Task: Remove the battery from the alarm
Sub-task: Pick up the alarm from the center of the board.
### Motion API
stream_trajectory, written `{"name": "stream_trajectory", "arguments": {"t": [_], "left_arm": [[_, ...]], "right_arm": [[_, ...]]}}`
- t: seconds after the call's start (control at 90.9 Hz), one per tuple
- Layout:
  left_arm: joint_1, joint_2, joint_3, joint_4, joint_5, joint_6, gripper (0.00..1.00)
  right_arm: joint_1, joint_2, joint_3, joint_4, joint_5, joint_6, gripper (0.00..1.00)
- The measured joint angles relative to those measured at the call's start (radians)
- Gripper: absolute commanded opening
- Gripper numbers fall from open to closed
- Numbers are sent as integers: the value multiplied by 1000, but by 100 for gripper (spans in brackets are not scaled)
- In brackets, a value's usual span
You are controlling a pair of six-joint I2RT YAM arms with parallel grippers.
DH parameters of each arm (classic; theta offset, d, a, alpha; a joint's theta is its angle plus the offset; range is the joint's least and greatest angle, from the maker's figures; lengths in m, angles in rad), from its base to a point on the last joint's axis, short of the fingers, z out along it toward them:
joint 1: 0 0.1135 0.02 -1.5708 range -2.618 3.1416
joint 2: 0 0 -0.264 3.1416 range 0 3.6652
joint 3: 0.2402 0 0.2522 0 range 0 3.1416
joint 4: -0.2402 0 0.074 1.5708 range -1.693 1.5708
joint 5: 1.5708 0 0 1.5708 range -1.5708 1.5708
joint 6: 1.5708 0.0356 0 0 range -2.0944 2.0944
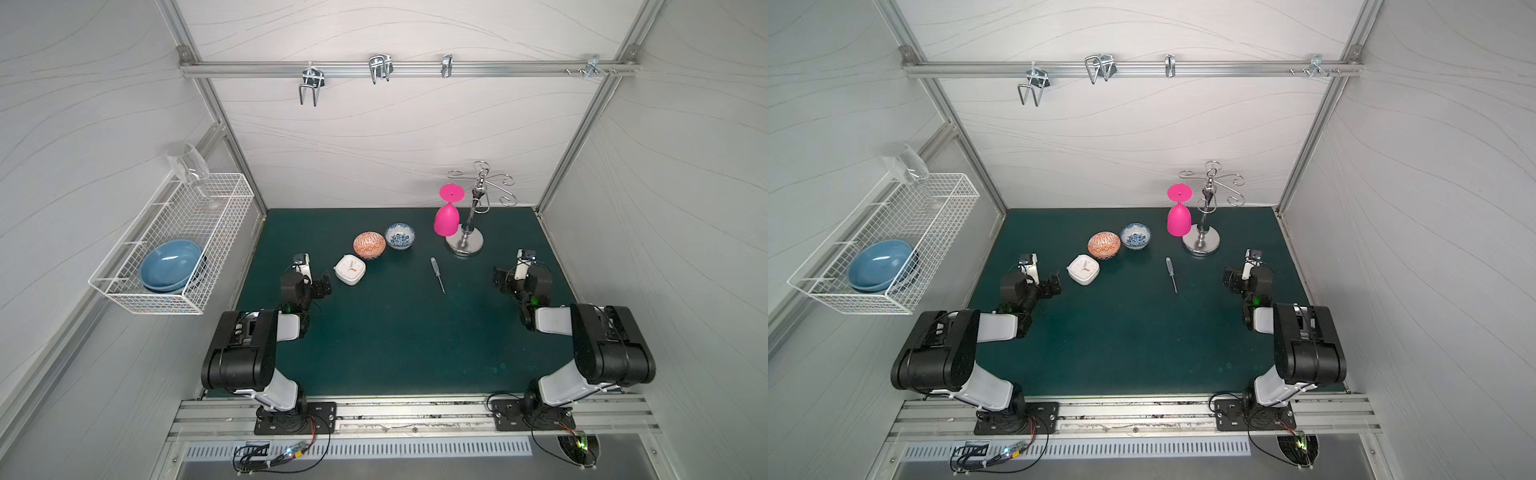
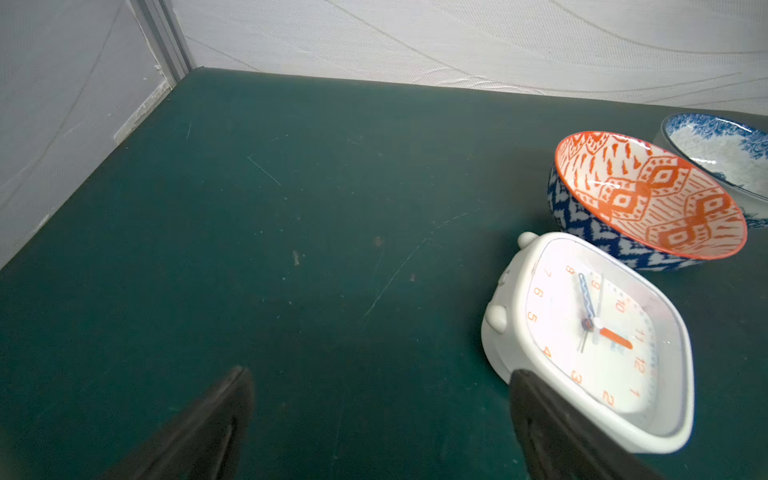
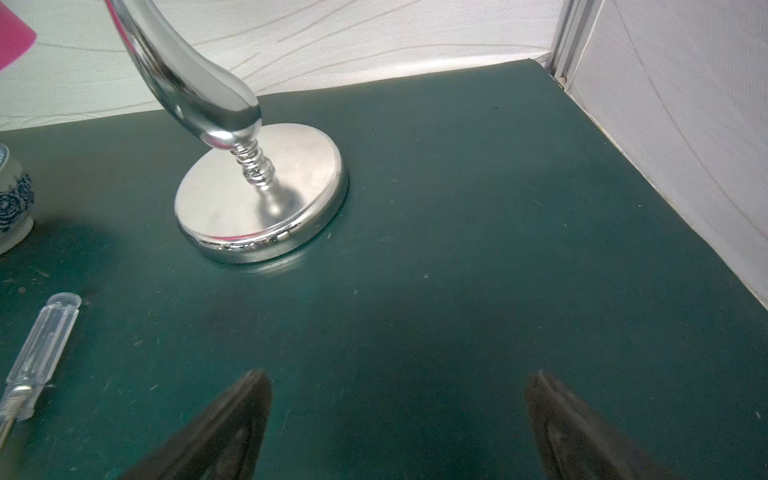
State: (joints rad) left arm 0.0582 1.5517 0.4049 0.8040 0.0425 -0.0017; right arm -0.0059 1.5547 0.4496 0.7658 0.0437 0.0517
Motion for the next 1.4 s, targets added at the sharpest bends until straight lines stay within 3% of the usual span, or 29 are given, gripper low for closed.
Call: {"name": "stream_trajectory", "arguments": {"t": [0.539,0.66,0.77,0.902,1.079,1.222,1.398], "left_arm": [[0,-6,0,-5,-9,-4,100],[-2,-154,4,-178,-51,-47,100],[-2,-350,58,-367,-67,-180,100],[-2,-458,185,-542,-4,-361,100],[11,-406,224,-631,210,-576,100],[41,-246,215,-626,387,-727,100],[73,-78,186,-508,516,-879,100]], "right_arm": [[-39,-13,0,-16,-44,16,99],[-55,-134,23,-207,-38,67,99],[-40,-272,105,-385,-47,142,99],[113,-404,235,-586,-54,224,99],[406,-432,324,-729,-77,380,99],[589,-280,366,-752,-103,530,91],[718,4,514,-755,-129,656,83]]}}
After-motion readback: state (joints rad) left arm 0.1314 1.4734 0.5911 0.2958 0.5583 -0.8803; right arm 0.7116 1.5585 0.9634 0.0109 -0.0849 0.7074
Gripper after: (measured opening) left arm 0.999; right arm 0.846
